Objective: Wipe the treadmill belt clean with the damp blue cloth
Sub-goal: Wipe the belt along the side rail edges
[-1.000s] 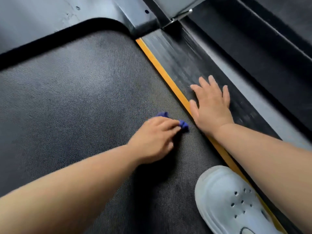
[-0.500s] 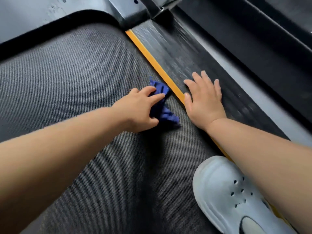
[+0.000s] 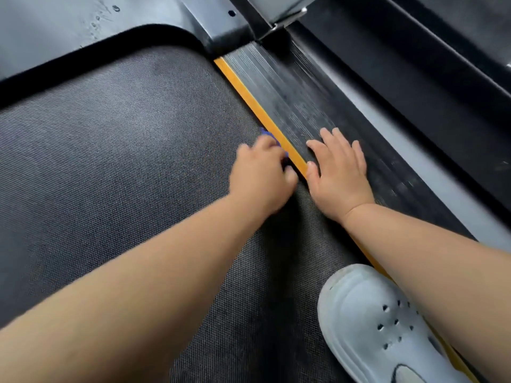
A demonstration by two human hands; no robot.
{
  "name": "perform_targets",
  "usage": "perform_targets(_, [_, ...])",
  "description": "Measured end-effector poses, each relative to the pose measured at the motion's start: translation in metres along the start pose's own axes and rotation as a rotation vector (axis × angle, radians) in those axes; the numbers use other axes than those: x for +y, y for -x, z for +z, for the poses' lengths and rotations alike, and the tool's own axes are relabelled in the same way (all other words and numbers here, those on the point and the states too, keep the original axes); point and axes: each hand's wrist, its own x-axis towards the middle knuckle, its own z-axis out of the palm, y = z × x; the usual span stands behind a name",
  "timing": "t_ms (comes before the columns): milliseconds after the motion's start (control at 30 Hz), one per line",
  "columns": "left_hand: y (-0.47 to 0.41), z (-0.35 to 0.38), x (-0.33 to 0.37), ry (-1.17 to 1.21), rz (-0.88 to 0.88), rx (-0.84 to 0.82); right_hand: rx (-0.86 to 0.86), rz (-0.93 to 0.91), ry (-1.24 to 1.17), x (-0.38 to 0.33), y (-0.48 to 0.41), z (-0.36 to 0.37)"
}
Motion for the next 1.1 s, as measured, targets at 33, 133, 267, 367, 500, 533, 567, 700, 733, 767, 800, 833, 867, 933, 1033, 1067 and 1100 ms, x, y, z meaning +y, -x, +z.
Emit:
perform_targets(33, [0.013,0.001,0.002,-0.023,0.129,-0.048,0.0,0.004,-0.002,0.0,0.0,0.0])
perform_targets(133, [0.0,-0.01,-0.028,-0.089,0.261,-0.098,-0.012,0.005,0.006,0.0,0.001,-0.001])
perform_targets(267, [-0.059,-0.024,-0.042,-0.208,-0.019,-0.014,-0.024,0.003,0.012,0.0,0.001,-0.002])
perform_targets(367, [-0.055,-0.013,-0.021,-0.138,-0.092,0.004,-0.003,-0.004,0.002,0.002,0.001,0.0])
perform_targets(500, [-0.015,-0.004,-0.023,-0.2,0.195,-0.065,-0.001,-0.004,-0.011,0.003,0.001,0.0])
perform_targets(533, [-0.02,-0.008,-0.029,-0.219,0.238,-0.075,-0.014,-0.004,-0.009,0.002,0.001,0.0])
perform_targets(567, [-0.031,-0.013,-0.035,-0.264,0.243,-0.066,-0.023,-0.003,-0.009,0.002,0.001,-0.001])
perform_targets(700, [-0.076,-0.032,-0.065,-0.212,-0.178,0.081,-0.025,-0.012,-0.011,0.004,0.0,-0.002])
perform_targets(733, [-0.077,-0.03,-0.067,-0.179,-0.216,0.109,-0.018,-0.013,-0.014,0.004,0.0,-0.002])
perform_targets(767, [-0.072,-0.026,-0.064,-0.146,-0.21,0.106,-0.014,-0.012,-0.016,0.003,0.0,-0.001])
perform_targets(800, [-0.062,-0.02,-0.055,-0.09,-0.168,0.087,-0.014,-0.012,-0.014,0.004,0.0,0.0])
perform_targets(833, [-0.046,-0.013,-0.044,-0.029,-0.1,0.059,-0.012,-0.009,-0.015,0.004,0.0,0.001])
perform_targets(867, [-0.028,-0.005,-0.031,0.016,-0.008,0.037,-0.004,-0.004,-0.019,0.004,0.0,0.002])
perform_targets(933, [0.012,0.007,-0.01,0.033,0.19,-0.049,-0.001,0.008,-0.028,0.003,0.0,0.001])
perform_targets(1033, [0.018,0.004,-0.012,-0.03,0.254,-0.146,-0.026,0.005,-0.014,0.002,0.0,0.0])
perform_targets(1067, [0.006,0.001,-0.018,-0.059,0.203,-0.114,-0.02,0.003,-0.014,0.002,-0.001,0.0])
perform_targets(1100, [-0.011,-0.004,-0.023,-0.07,0.124,-0.056,-0.013,0.001,-0.015,0.003,-0.001,-0.001])
